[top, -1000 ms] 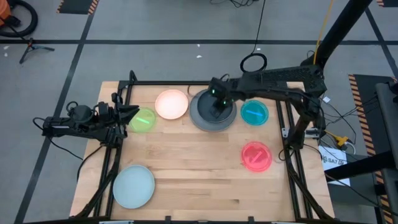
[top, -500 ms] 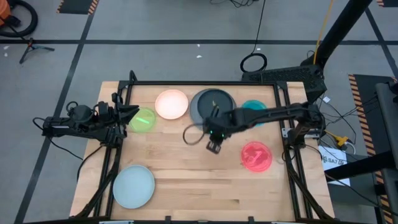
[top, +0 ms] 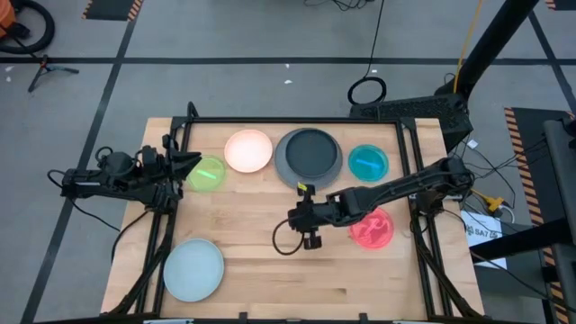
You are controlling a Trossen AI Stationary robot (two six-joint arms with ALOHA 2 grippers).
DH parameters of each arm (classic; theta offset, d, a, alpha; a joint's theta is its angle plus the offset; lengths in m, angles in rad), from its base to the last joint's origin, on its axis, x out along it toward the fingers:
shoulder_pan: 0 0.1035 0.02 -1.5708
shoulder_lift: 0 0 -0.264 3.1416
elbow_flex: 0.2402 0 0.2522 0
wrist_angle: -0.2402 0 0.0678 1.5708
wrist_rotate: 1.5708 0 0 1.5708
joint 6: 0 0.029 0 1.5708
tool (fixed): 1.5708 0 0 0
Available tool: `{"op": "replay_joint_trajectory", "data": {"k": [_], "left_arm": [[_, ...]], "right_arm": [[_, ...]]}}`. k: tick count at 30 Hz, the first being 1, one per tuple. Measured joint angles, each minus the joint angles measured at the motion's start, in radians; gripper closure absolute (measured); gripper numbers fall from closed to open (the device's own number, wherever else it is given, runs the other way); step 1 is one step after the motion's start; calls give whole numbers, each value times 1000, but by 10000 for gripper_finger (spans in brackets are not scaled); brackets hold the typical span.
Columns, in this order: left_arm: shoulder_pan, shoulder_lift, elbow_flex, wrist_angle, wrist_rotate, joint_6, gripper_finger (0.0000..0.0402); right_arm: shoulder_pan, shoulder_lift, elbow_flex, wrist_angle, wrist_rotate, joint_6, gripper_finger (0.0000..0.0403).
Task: Stack plastic plates
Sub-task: Stack the light blue plate on top of the black plate
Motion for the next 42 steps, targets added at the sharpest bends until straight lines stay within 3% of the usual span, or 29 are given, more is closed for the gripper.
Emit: {"op": "replay_joint_trajectory", "data": {"k": [7,15,19,30,42], "left_arm": [[0,0,0,-9,0,-96,339],[0,76,0,-34,0,-254,339],[0,195,0,22,-28,-297,339],[1,618,0,365,-82,-264,339],[46,826,10,327,-55,-463,339]], "right_arm": [[-7,-74,-70,2,-57,-56,314],[-7,-260,-246,98,-54,-95,314],[-7,-366,-338,177,-53,-161,314],[-13,-639,-514,315,-55,-180,314],[-13,-779,-632,363,-56,-212,314]]}}
